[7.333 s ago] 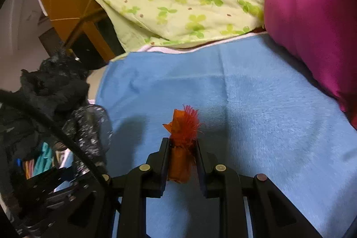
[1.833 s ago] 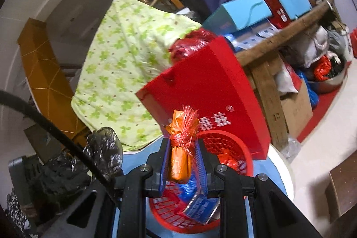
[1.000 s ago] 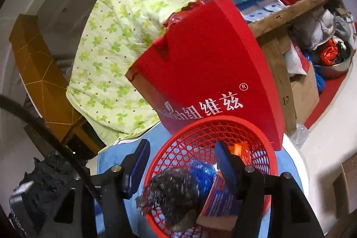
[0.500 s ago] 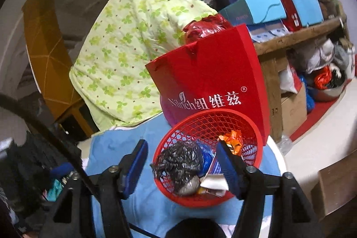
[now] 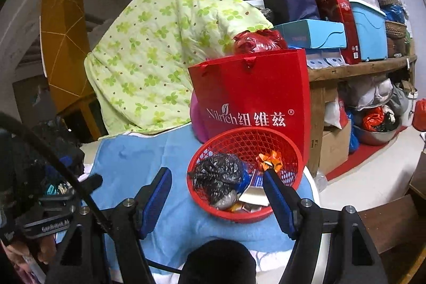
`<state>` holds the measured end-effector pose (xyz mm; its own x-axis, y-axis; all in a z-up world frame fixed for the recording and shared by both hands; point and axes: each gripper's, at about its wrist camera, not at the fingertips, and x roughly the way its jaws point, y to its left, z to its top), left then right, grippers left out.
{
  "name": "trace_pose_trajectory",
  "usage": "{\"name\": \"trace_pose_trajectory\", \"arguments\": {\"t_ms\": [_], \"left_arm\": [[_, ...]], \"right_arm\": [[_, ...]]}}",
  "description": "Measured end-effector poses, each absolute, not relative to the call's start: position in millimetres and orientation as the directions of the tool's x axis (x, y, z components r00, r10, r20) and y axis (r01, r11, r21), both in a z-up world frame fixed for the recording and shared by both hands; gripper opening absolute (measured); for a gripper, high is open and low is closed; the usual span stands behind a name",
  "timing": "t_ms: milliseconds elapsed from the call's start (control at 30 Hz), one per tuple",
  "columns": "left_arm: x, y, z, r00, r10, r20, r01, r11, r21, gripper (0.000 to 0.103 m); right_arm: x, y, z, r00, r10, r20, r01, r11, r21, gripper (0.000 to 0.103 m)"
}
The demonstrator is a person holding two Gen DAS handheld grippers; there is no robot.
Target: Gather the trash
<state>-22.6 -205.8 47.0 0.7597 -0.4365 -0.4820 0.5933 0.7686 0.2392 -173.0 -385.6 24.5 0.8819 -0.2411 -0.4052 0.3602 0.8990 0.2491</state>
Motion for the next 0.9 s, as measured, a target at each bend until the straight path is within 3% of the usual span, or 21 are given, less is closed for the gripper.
{"name": "trace_pose_trajectory", "arguments": {"t_ms": [567,833,900], "left_arm": [[-32,-167,68,0.812,-0.399,-0.426,0.523,0.821,0.229,0.088],[-42,-151,79,0.824,-0.401,-0.401,0.512,0.830,0.222,0.089],[-45,-148,81,0.826,-0.402,-0.396,0.509,0.832,0.219,0.098]], "right_arm": [[-195,-335,53,0.841,-0.321,-0.436,0.381,0.923,0.057,0.074],[-200,-318,58,0.835,-0.314,-0.452,0.369,0.929,0.035,0.074],[-202,-315,60,0.832,-0.318,-0.455,0.372,0.928,0.030,0.074]]}}
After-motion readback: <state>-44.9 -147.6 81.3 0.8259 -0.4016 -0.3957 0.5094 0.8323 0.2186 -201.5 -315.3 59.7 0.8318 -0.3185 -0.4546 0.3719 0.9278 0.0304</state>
